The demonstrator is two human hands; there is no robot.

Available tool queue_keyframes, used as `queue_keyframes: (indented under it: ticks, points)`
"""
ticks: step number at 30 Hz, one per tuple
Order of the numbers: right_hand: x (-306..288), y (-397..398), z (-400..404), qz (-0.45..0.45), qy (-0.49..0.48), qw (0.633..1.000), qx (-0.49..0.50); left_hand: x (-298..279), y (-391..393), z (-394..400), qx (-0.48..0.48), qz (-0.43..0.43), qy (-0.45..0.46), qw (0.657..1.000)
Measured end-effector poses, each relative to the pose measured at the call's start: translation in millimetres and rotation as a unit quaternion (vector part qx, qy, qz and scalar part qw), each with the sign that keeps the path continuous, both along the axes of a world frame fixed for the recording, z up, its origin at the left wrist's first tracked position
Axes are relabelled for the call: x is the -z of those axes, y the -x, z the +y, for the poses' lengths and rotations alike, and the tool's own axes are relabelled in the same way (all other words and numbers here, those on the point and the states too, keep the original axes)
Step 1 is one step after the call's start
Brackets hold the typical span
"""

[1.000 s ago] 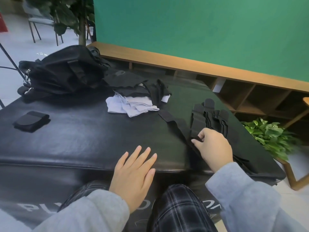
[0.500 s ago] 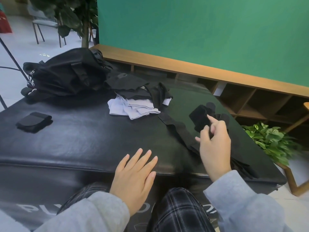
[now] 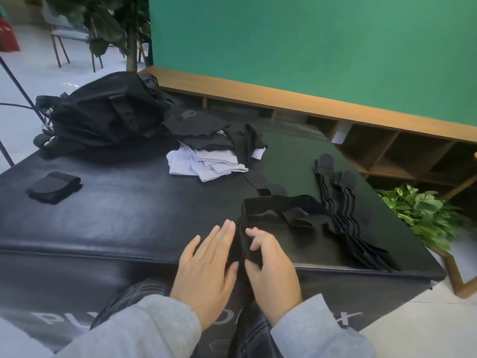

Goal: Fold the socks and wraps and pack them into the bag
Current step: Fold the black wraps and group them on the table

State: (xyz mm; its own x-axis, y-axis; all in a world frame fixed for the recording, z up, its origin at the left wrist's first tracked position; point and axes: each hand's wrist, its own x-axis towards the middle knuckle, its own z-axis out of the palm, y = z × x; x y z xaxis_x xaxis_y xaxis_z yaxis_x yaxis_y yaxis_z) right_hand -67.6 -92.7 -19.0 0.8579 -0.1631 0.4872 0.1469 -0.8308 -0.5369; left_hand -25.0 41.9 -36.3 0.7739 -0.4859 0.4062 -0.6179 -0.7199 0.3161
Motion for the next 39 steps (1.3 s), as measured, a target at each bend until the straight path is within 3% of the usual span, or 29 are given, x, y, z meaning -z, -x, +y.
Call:
queue_keyframes:
  ticks: [8, 13, 20, 26, 32, 36, 39]
  points:
    - [6, 2, -2, 0.048, -0.033, 0.997, -0.050, -3, 2, -6, 0.037, -0.030, 0.028, 0.998]
    - [9, 1, -2, -0.011, -0.039, 0.997, -0.064, -2, -1, -2, 0.020, -0.026, 0.054, 0.998]
    - [6, 1, -4, -0.009, -0.060, 0.996, -0.064, -6, -2, 4, 0.002, 0.051, 0.028, 0.998]
    - [6, 2, -5, -0.041, -0.052, 0.995, -0.070, -14, 1, 8, 0.033, 0.078, 0.080, 0.993]
    - [10, -1, -6, -0.038, 0.059, 0.995, -0.071, -32, -3, 9, 0.064, 0.047, 0.170, 0.982]
    - [17, -4, -8, 0.009, 0.062, 0.996, -0.068, -34, -13, 7, 0.059, 0.000, 0.188, 0.980]
    - [11, -4, -5, -0.005, 0.031, 0.997, -0.074, -33, -19, 6, 0.044, -0.038, 0.217, 0.974]
